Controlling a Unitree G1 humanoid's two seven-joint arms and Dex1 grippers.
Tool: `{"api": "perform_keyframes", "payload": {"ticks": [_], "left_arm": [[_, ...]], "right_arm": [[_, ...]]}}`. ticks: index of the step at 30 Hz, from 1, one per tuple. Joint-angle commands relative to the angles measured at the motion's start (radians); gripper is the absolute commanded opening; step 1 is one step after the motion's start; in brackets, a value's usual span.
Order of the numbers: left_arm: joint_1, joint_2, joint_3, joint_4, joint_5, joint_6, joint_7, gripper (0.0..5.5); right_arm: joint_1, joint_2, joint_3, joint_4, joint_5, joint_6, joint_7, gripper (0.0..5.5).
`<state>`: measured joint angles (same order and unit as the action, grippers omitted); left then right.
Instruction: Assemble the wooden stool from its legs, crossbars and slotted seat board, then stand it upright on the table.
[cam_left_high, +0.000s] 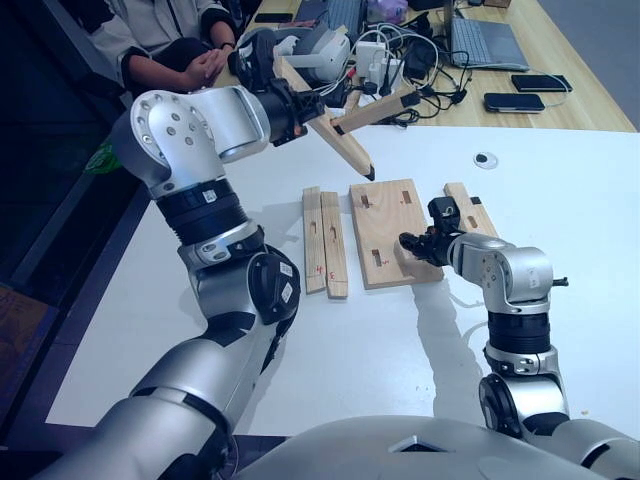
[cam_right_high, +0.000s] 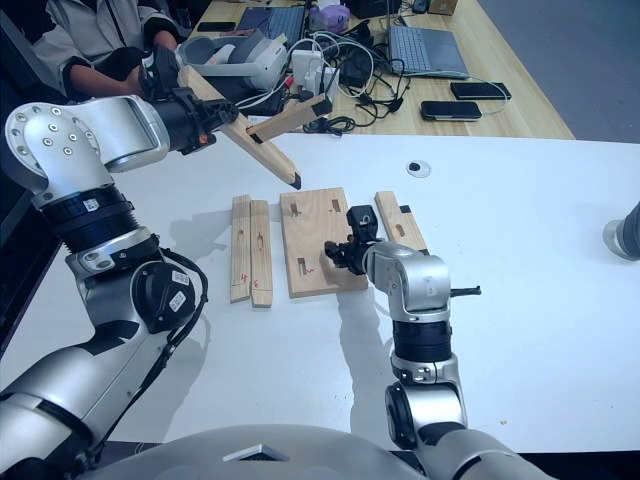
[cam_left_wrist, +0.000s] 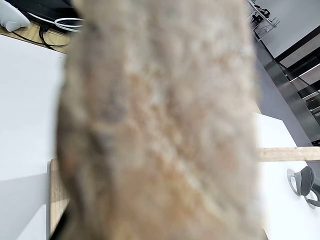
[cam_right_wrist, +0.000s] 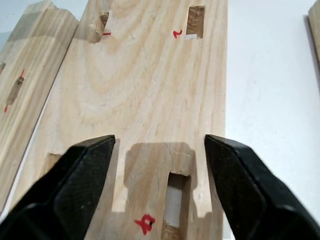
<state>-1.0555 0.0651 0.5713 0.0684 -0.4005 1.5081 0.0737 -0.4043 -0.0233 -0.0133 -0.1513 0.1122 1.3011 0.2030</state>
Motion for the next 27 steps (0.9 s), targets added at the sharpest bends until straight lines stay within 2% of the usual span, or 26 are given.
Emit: {"api": "perform_keyframes", "payload": {"ticks": [1, 3, 9, 17, 27], "left_arm": [[-0.024, -0.001, -0.005, -0.011, 0.003, -0.003, -0.004, 1.03], [-0.024, -0.003, -0.008, -0.011, 0.001, -0.003, -0.006, 1.03], [-0.023, 0.004, -0.015, -0.005, 0.004, -0.02, -0.007, 1.03], [0.002, 0.016, -0.041, 0.015, 0.004, -0.035, -0.031, 1.03], [0.016, 0.056, -0.081, 0.042, 0.004, -0.043, -0.067, 1.03]], "right_arm": [[-0.018, -0.032, 0.041, -0.035, 0.004, 0.011, -0.006, 4.06], [-0.034, -0.053, 0.07, -0.052, -0.015, -0.023, -0.021, 4.26], [-0.031, -0.074, 0.076, -0.008, -0.065, -0.161, -0.085, 4.26], [-0.028, 0.119, -0.174, 0.002, 0.029, 0.095, -0.149, 4.26], [-0.073, 0.262, -0.302, -0.038, 0.112, 0.301, -0.123, 4.26]]}}
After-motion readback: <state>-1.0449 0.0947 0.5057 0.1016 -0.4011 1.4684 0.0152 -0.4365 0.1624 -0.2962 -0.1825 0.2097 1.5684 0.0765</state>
